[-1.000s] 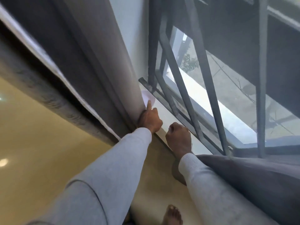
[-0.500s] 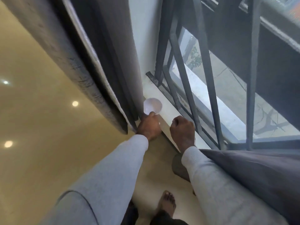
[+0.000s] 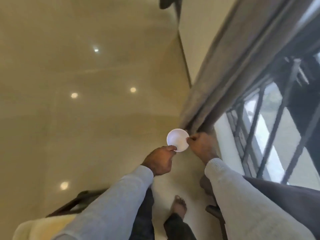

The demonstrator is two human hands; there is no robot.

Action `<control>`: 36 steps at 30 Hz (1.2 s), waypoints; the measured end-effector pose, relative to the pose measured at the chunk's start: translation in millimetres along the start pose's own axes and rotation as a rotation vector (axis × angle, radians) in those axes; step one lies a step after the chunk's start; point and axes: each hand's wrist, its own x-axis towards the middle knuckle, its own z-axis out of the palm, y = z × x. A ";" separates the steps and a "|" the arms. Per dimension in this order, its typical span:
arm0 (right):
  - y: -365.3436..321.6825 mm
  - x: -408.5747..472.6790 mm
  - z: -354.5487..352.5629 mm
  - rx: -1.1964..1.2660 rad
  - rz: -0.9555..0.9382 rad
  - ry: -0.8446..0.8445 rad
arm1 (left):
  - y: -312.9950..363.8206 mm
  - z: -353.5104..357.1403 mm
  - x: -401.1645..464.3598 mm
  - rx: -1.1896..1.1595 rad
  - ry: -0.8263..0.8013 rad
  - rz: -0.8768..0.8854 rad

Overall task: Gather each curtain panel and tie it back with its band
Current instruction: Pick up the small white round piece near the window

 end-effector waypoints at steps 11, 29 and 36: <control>-218.5 -110.3 152.7 -0.234 -0.418 -0.179 | -109.0 -25.0 -283.5 -0.512 0.772 -0.627; -307.0 -337.8 423.1 -0.731 -0.923 -0.597 | -155.2 113.2 -594.5 -0.638 1.161 -1.594; -299.6 -327.5 429.7 -0.748 -0.913 -0.594 | -163.8 123.9 -597.0 -0.639 1.100 -1.596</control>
